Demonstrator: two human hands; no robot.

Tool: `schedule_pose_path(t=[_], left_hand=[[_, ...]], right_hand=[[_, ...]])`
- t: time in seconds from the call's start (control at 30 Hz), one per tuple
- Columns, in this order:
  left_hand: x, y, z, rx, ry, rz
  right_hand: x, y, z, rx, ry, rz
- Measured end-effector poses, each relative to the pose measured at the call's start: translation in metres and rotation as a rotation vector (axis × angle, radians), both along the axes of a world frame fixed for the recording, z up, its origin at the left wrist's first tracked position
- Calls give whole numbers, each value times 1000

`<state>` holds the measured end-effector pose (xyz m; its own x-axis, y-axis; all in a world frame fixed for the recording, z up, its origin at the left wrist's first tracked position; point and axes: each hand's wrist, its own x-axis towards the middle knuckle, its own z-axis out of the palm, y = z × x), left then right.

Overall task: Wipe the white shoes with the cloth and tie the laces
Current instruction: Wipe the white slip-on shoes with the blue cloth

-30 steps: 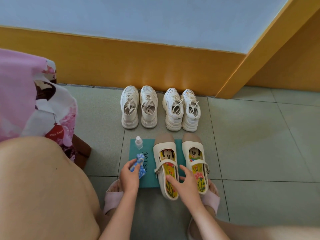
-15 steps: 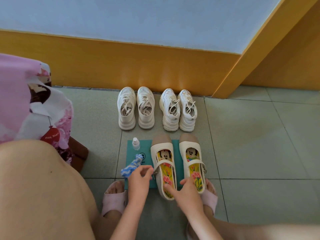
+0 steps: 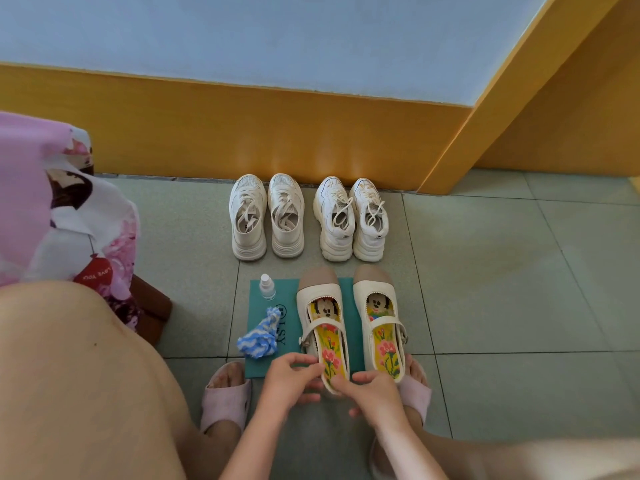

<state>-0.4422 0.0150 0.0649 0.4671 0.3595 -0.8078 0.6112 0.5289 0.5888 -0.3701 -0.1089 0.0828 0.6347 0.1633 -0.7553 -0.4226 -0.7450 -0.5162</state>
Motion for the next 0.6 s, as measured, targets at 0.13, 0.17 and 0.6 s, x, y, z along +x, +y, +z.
schedule_pose_path(t=[0.13, 0.17, 0.6], left_hand=[[2, 4, 3, -59, -33, 19], [3, 5, 4, -73, -43, 25], [-5, -13, -22, 299, 170, -89]], right_hand=[[1, 0, 3, 22, -11, 7], [2, 1, 4, 44, -2, -29], [9, -1, 11, 93, -69, -125]])
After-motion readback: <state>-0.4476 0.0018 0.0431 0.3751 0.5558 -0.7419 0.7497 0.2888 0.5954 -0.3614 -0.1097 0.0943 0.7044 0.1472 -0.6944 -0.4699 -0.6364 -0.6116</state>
